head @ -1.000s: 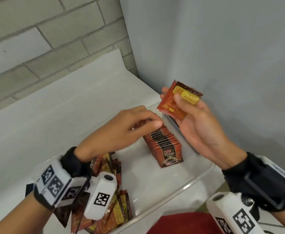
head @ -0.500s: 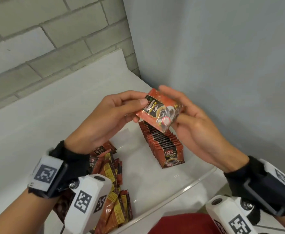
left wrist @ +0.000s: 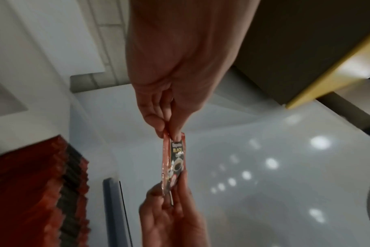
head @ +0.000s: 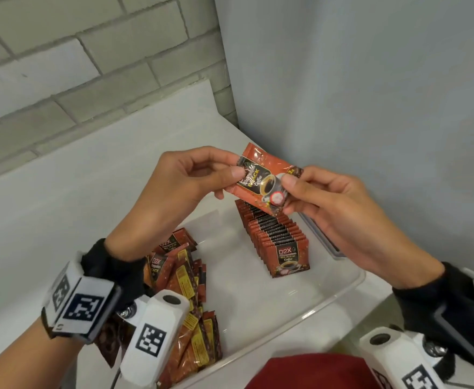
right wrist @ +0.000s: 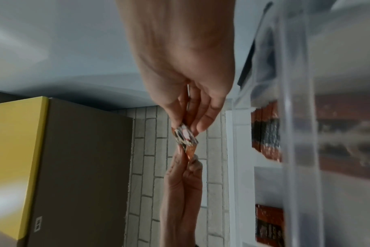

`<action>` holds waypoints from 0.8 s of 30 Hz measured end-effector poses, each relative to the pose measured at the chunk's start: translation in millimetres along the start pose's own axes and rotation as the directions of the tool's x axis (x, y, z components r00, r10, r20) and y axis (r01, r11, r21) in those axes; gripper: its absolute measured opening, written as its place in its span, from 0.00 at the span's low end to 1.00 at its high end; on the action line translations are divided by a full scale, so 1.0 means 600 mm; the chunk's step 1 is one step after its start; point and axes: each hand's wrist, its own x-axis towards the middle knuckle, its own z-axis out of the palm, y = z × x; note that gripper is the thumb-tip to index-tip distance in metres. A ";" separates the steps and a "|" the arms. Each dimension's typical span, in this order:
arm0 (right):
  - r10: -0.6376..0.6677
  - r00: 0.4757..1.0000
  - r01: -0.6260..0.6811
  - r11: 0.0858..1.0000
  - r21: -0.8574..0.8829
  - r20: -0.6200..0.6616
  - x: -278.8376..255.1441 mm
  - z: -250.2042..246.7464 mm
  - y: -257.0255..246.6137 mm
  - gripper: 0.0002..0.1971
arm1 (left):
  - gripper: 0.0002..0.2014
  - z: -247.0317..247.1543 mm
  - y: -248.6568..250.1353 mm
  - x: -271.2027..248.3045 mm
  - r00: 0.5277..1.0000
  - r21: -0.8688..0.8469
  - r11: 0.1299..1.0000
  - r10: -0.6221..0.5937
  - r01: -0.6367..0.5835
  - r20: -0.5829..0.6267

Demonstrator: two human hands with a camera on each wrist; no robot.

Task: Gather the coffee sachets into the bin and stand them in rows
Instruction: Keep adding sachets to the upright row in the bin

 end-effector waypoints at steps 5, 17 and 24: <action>-0.055 0.998 0.052 0.923 -0.380 0.004 -0.015 -0.023 -0.030 0.22 | 0.09 0.008 0.008 -0.007 0.964 0.267 0.955 0.054 -0.126 0.262; -0.032 0.859 0.511 -0.013 -0.860 0.511 -0.044 -0.025 0.015 0.20 | 0.06 0.076 -0.067 -0.019 0.833 0.406 0.901 -0.105 -0.152 0.544; -0.063 0.802 0.597 0.063 -0.800 0.594 -0.052 0.001 0.026 0.10 | 0.04 0.089 -0.073 -0.020 0.818 0.520 0.790 -0.041 -0.325 0.573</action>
